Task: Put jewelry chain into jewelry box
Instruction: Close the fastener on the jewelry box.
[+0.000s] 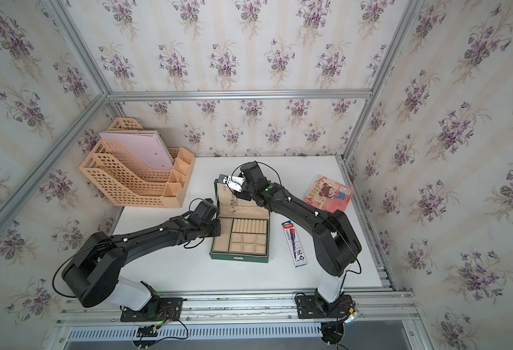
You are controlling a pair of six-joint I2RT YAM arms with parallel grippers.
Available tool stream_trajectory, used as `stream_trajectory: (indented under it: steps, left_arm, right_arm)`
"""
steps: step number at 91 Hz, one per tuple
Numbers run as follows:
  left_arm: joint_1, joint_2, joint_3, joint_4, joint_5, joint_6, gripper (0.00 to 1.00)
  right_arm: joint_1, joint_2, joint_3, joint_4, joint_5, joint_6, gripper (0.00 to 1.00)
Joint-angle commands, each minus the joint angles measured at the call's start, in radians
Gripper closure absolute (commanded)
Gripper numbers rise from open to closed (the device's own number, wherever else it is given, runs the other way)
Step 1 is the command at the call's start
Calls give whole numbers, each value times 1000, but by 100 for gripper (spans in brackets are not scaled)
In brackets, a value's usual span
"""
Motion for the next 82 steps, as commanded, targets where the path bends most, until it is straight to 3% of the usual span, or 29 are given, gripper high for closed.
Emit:
stream_trajectory:
  steps: [1, 27, 55, 82]
  left_arm:
    - [-3, -9, 7, -31, 39, -10, 100]
    - [-4, -11, 8, -34, 41, -22, 100]
    - [-5, -9, 8, -30, 34, -48, 100]
    - [-5, 22, 38, -18, 21, -110, 100]
  right_arm:
    - [-1, -7, -8, 17, 30, 13, 57]
    - [0, -36, -31, 36, 32, 22, 59]
    - [-9, -97, -48, 90, 36, 84, 29]
    - [-27, -257, -93, 195, -16, 301, 16]
